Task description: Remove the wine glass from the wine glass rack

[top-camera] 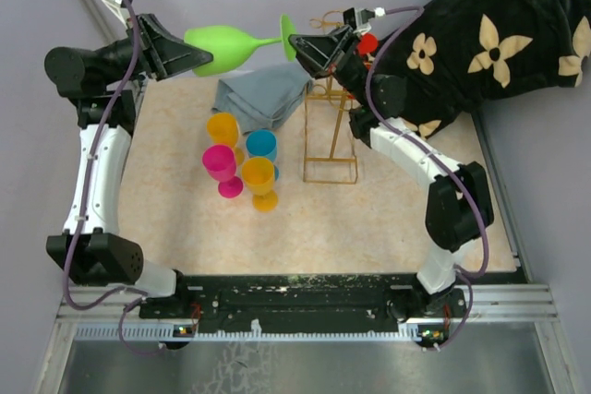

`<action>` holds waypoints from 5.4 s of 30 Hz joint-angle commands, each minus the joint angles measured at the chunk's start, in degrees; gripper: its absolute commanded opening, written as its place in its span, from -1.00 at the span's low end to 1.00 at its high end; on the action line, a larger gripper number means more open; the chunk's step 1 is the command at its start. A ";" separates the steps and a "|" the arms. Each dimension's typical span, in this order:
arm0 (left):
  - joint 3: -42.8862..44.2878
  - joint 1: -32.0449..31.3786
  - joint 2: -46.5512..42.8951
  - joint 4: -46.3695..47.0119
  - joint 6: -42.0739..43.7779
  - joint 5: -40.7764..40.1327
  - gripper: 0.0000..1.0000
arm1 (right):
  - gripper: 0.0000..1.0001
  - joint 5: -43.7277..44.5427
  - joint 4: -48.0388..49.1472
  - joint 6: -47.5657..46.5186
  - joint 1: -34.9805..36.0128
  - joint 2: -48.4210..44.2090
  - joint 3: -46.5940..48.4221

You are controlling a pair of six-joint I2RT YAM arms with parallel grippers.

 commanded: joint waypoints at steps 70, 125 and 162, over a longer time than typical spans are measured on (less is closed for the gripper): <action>24.29 -2.40 33.92 -111.60 98.27 -67.82 -0.56 | 0.70 38.15 -106.99 -71.64 -3.72 -32.21 13.99; 13.52 -7.52 -0.49 -75.97 78.60 -32.10 1.00 | -0.01 -9.31 -68.59 -34.00 -31.57 2.45 13.03; 12.11 -7.70 -0.74 -77.44 80.42 -32.89 1.00 | -0.64 -7.67 -69.17 -30.90 -31.57 6.12 15.09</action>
